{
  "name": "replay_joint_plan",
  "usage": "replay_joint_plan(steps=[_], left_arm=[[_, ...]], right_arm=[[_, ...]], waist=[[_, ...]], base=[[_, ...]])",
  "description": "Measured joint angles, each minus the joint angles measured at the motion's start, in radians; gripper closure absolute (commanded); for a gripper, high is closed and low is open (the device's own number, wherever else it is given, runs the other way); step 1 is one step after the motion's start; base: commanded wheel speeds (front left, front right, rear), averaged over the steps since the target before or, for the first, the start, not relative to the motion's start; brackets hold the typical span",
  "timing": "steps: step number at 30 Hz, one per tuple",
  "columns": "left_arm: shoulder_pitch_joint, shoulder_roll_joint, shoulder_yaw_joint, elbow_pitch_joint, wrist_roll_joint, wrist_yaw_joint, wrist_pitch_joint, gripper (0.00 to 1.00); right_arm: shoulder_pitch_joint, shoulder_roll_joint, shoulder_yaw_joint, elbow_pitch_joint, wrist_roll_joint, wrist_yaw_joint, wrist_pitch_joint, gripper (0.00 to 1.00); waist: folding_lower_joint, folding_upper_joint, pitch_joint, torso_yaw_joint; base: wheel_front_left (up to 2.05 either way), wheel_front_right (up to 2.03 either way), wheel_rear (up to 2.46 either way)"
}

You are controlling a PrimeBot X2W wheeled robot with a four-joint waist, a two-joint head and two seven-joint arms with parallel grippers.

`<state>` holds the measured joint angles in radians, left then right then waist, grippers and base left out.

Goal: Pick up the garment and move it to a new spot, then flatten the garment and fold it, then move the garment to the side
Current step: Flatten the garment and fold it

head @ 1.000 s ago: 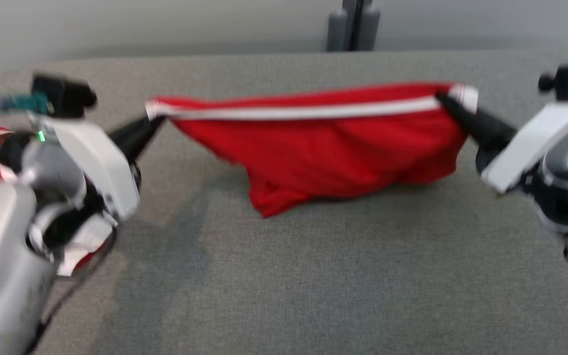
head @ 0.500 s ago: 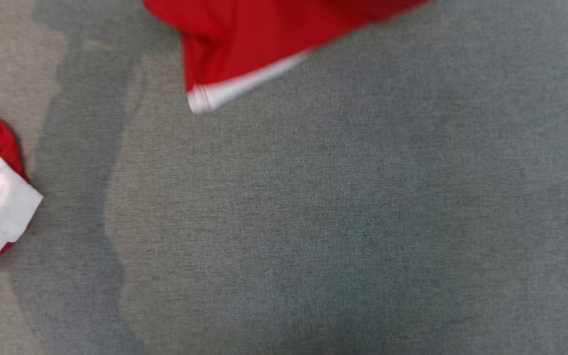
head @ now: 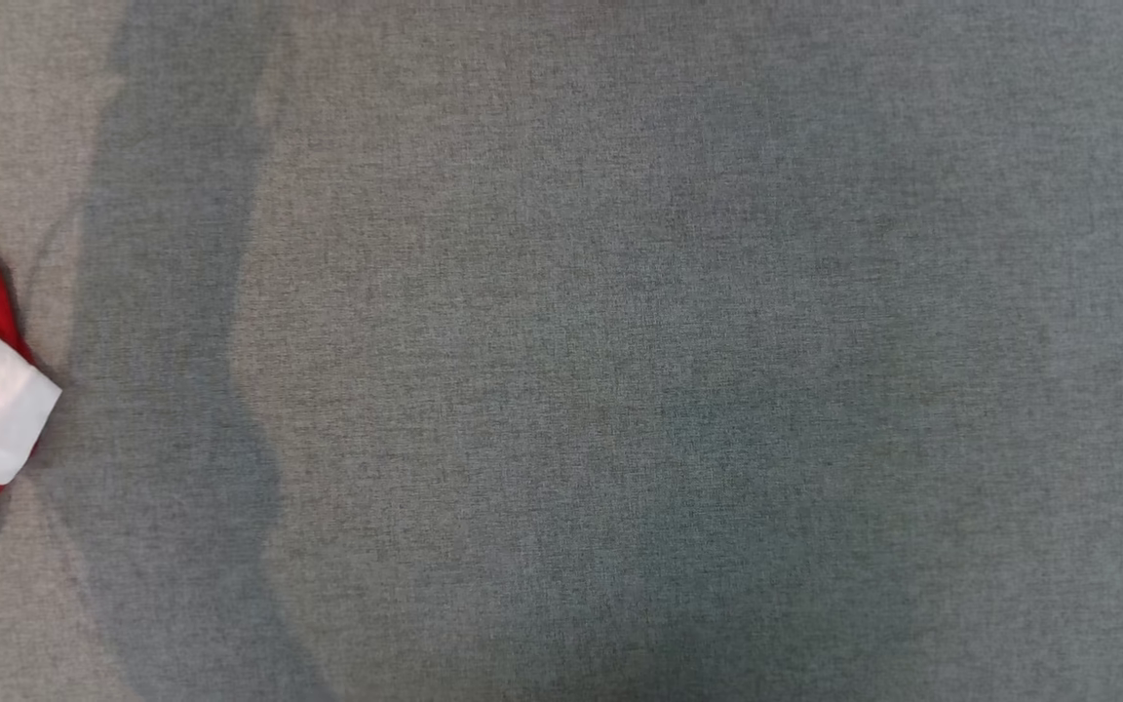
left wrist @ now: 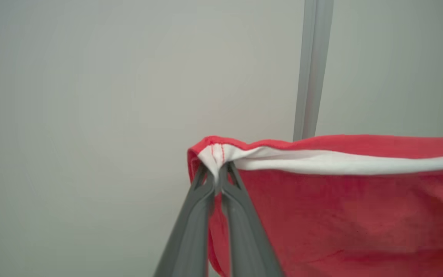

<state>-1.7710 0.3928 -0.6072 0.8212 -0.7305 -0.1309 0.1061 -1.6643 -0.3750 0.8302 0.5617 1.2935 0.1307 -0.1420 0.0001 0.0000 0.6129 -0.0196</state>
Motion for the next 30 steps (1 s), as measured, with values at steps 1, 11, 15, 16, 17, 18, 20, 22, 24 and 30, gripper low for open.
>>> replay_joint_plan(steps=[1, 11, 15, 16, 17, 18, 20, 22, 24, 30], left_arm=[[0.016, -0.002, -0.020, 0.000, -0.018, 0.000, 0.000, 1.00], [0.379, 0.081, -0.230, -0.089, -0.242, 0.000, 0.122, 1.00], [0.536, 0.161, -0.304, -0.164, -0.303, 0.000, 0.202, 1.00], [0.578, 0.180, -0.320, -0.188, -0.326, 0.000, 0.231, 1.00], [0.615, 0.201, -0.340, -0.218, -0.340, 0.000, 0.257, 1.00], [0.652, 0.223, -0.355, -0.246, -0.353, 0.000, 0.277, 1.00], [0.753, 0.286, -0.383, -0.357, -0.408, 0.000, 0.322, 1.00], [0.821, 0.330, -0.403, -0.431, -0.442, 0.000, 0.356, 1.00], [0.882, 0.377, -0.424, -0.510, -0.465, 0.001, 0.392, 1.00], [1.029, 0.519, -0.477, -0.784, -0.564, 0.056, 0.520, 1.00]], right_arm=[[0.012, -0.005, 0.023, 0.004, 0.009, 0.000, 0.008, 1.00], [0.289, -0.060, 0.258, -0.027, 0.101, 0.000, 0.088, 1.00], [0.407, -0.082, 0.344, -0.072, 0.146, 0.000, 0.128, 1.00], [0.435, -0.088, 0.362, -0.084, 0.157, 0.000, 0.142, 1.00], [0.460, -0.096, 0.379, -0.097, 0.168, 0.000, 0.156, 1.00], [0.484, -0.105, 0.389, -0.104, 0.179, 0.000, 0.170, 1.00], [0.560, -0.127, 0.416, -0.131, 0.212, 0.000, 0.227, 1.00], [0.608, -0.140, 0.429, -0.156, 0.220, 0.000, 0.262, 1.00], [0.653, -0.157, 0.436, -0.179, 0.226, 0.000, 0.290, 1.00], [0.788, -0.225, 0.445, -0.274, 0.269, 0.000, 0.380, 1.00]], waist=[[0.0000, 0.0000, -0.003, 0.002], [0.0000, 0.0000, -0.130, 0.007], [0.0000, 0.0000, -0.214, 0.004], [0.0000, 0.0000, -0.237, 0.002], [0.0000, 0.0000, -0.260, 0.001], [0.0000, 0.0000, -0.283, 0.000], [-0.0001, 0.0000, -0.352, -0.005], [0.0000, 0.0000, -0.397, -0.008], [-0.0001, 0.0000, -0.440, -0.011], [0.0000, 0.0000, -0.547, -0.020]], base=[[0.00, 0.00, 0.00], [0.00, 0.00, 0.00], [0.00, 0.00, 0.00], [0.00, 0.00, 0.00], [0.00, 0.00, 0.00], [0.00, 0.00, 0.00], [0.00, 0.00, 0.00], [0.00, 0.00, 0.00], [0.00, 0.00, 0.00], [0.00, 0.00, 0.00]])
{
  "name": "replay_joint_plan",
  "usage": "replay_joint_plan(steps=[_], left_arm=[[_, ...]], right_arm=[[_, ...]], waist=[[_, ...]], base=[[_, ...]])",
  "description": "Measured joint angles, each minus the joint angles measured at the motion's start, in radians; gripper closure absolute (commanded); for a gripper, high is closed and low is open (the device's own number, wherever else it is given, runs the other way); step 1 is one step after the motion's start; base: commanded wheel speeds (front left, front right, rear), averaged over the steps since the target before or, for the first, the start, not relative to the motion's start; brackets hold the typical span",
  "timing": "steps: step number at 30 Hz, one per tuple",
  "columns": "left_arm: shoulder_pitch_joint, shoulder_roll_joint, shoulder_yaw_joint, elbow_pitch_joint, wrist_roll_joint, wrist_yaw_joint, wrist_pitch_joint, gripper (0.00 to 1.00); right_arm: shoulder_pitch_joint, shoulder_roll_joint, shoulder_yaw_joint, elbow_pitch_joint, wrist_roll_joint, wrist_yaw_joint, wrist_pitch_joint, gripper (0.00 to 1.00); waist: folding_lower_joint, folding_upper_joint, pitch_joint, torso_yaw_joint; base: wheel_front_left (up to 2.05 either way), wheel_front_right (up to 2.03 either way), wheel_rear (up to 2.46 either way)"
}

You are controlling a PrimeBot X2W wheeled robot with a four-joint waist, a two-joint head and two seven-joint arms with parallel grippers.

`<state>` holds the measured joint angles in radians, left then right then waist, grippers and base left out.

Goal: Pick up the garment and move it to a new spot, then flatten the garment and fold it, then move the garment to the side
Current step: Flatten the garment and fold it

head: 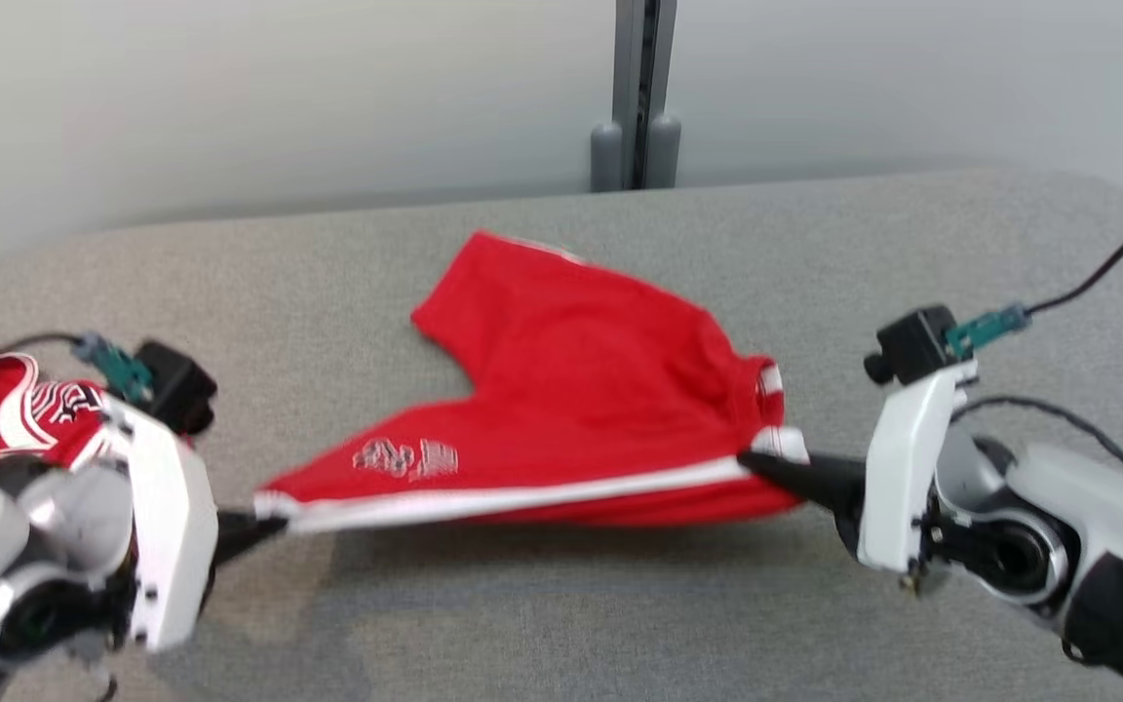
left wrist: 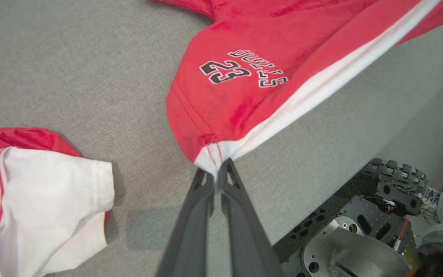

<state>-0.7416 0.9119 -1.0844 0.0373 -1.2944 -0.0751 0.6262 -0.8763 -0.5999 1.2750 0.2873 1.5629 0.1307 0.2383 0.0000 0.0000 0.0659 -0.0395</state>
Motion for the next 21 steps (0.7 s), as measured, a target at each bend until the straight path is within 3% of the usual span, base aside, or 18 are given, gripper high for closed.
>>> replay_joint_plan(steps=[6, 11, 16, 21], left_arm=[[0.077, 0.126, -0.032, -0.246, -0.063, 0.079, 0.087, 1.00], [0.087, 0.172, -0.028, -0.316, -0.089, 0.119, 0.106, 1.00], [0.065, 0.168, -0.013, -0.304, -0.095, 0.128, 0.132, 1.00], [-0.023, 0.124, 0.027, -0.226, -0.107, 0.124, 0.166, 1.00]], right_arm=[[0.109, -0.094, 0.005, -0.124, 0.034, 0.000, 0.100, 1.00], [0.125, -0.134, 0.003, -0.197, 0.034, 0.000, 0.128, 1.00], [0.110, -0.139, -0.021, -0.229, 0.030, 0.000, 0.097, 1.00], [0.078, -0.118, -0.067, -0.233, 0.023, 0.000, 0.044, 1.00]], waist=[[0.0000, 0.0000, -0.050, -0.006], [0.0000, 0.0000, -0.039, -0.016], [0.0000, 0.0000, -0.008, -0.028], [0.0000, 0.0000, 0.050, -0.044]], base=[[0.00, 0.00, 0.00], [0.00, 0.00, 0.00], [0.00, 0.00, 0.00], [0.00, 0.00, 0.00]])
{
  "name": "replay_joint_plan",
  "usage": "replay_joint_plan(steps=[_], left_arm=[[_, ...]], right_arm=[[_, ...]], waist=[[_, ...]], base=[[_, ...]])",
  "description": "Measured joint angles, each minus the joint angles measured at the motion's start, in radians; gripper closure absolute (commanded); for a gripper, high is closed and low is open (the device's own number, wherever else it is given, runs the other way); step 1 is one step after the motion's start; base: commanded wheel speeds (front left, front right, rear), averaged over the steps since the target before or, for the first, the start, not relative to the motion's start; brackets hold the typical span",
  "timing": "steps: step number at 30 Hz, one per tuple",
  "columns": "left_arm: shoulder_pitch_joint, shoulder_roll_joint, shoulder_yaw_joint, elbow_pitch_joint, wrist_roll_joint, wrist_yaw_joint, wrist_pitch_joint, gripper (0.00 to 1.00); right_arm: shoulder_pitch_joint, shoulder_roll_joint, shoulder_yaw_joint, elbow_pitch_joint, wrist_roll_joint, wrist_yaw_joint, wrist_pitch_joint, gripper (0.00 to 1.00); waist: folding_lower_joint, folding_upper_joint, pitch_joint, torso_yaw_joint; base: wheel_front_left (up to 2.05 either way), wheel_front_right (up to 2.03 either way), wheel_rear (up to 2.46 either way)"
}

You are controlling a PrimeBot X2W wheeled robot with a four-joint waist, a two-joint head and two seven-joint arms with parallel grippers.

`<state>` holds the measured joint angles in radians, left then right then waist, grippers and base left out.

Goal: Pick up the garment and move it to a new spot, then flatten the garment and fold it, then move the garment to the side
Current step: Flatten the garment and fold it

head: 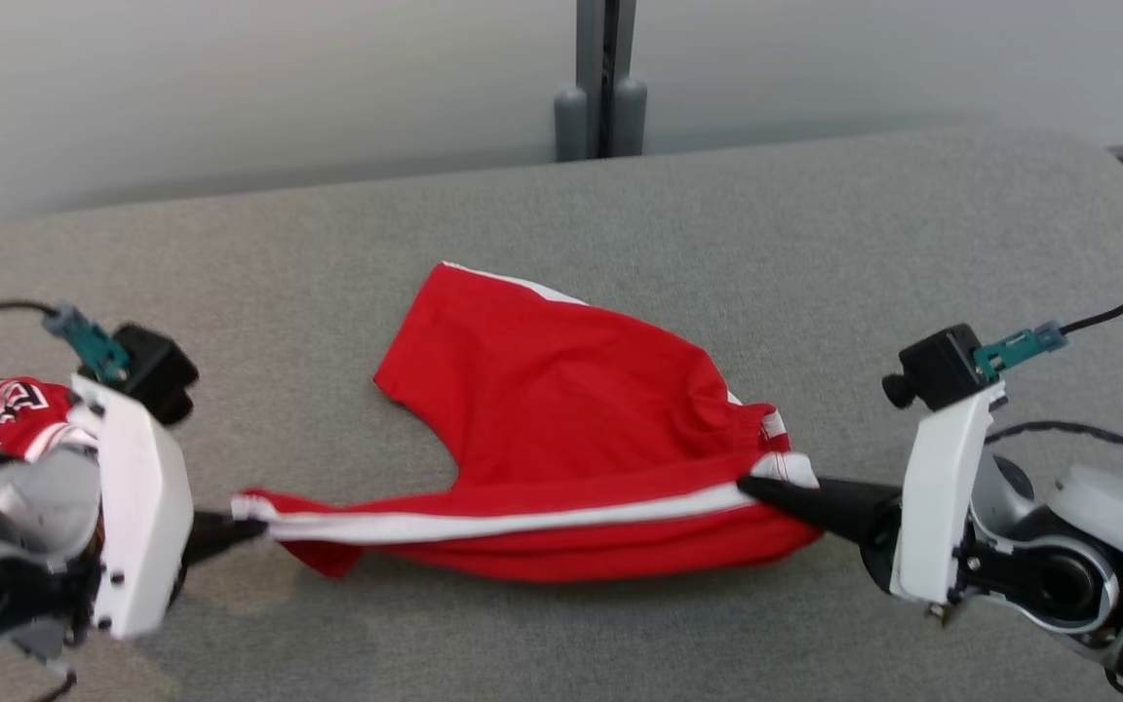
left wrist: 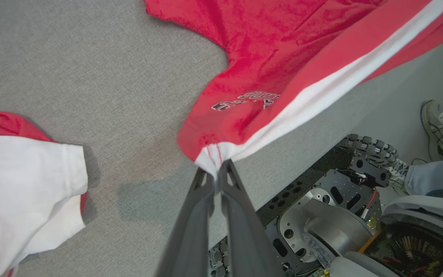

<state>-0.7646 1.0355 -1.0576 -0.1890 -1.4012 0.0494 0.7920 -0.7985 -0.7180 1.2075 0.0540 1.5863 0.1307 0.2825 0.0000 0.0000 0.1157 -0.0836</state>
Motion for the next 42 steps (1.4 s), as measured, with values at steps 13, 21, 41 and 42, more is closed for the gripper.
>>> replay_joint_plan(steps=[13, 21, 41, 42], left_arm=[[-0.284, -0.114, 0.074, 0.238, 0.072, -0.046, 0.083, 1.00], [-0.409, -0.179, 0.082, 0.389, 0.119, -0.072, 0.121, 1.00], [-0.520, -0.337, 0.059, 0.694, 0.222, -0.142, 0.025, 0.00], [-0.519, -0.342, 0.059, 0.703, 0.218, -0.146, 0.017, 0.00]], right_arm=[[-0.087, 0.087, -0.095, 0.044, -0.003, 0.000, -0.104, 1.00], [-0.109, 0.142, -0.120, 0.058, -0.014, 0.000, -0.153, 1.00], [-0.134, 0.227, -0.136, 0.104, -0.049, 0.000, -0.221, 0.00], [-0.134, 0.230, -0.134, 0.109, -0.049, 0.000, -0.221, 0.00]], waist=[[0.0000, 0.0000, 0.207, -0.071], [0.0000, 0.0000, 0.322, -0.143], [0.0000, 0.0000, 0.411, -0.223], [0.0000, 0.0000, 0.408, -0.221]], base=[[0.00, 0.00, 0.00], [0.00, 0.00, 0.00], [0.00, 0.00, 0.00], [0.00, 0.00, 0.00]])
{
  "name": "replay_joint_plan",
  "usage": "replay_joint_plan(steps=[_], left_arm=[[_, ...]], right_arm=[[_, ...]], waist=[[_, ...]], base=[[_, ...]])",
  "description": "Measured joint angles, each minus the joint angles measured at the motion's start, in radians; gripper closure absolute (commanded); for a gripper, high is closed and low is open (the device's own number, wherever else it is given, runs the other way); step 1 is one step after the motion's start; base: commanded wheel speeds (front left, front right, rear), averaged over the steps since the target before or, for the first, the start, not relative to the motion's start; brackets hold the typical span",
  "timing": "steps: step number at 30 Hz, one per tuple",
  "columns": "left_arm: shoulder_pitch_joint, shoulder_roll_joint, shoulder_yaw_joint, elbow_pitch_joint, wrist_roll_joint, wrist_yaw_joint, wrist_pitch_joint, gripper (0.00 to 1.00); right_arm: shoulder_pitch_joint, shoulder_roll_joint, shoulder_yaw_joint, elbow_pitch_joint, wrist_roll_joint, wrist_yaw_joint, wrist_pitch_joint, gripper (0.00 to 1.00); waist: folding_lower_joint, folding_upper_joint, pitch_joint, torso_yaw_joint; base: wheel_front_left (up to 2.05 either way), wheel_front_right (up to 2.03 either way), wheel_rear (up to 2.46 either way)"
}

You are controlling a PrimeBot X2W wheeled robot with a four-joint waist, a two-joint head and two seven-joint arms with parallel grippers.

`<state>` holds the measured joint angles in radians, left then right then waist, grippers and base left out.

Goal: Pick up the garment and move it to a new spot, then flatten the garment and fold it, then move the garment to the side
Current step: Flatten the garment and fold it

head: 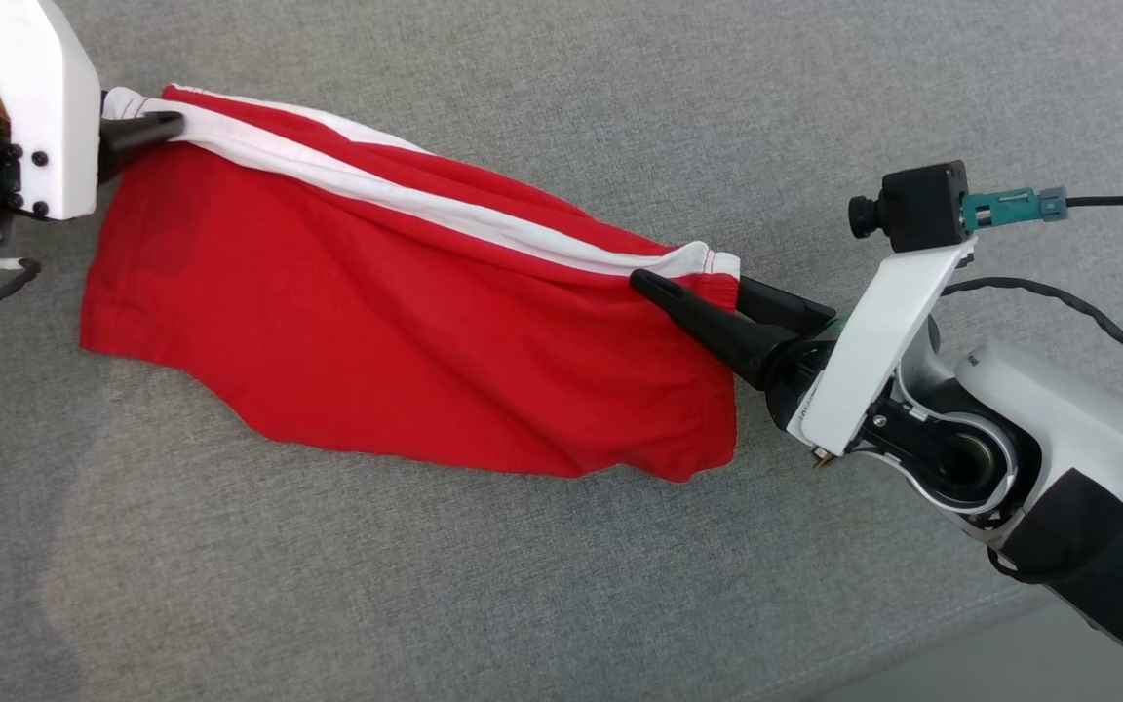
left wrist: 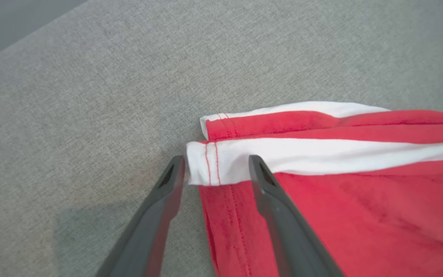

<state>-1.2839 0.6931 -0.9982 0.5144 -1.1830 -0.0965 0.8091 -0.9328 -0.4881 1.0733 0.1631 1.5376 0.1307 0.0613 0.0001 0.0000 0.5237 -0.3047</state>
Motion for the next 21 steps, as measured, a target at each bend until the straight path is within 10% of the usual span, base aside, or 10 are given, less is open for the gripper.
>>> replay_joint_plan(steps=[21], left_arm=[[0.136, 0.075, -0.034, 0.039, -0.081, -0.030, 0.000, 0.00]], right_arm=[[0.112, -0.122, -0.049, -0.003, 0.046, 0.000, -0.072, 0.00]], waist=[[-0.0001, 0.0000, -0.138, -0.026]], base=[[0.00, 0.00, 0.00]])
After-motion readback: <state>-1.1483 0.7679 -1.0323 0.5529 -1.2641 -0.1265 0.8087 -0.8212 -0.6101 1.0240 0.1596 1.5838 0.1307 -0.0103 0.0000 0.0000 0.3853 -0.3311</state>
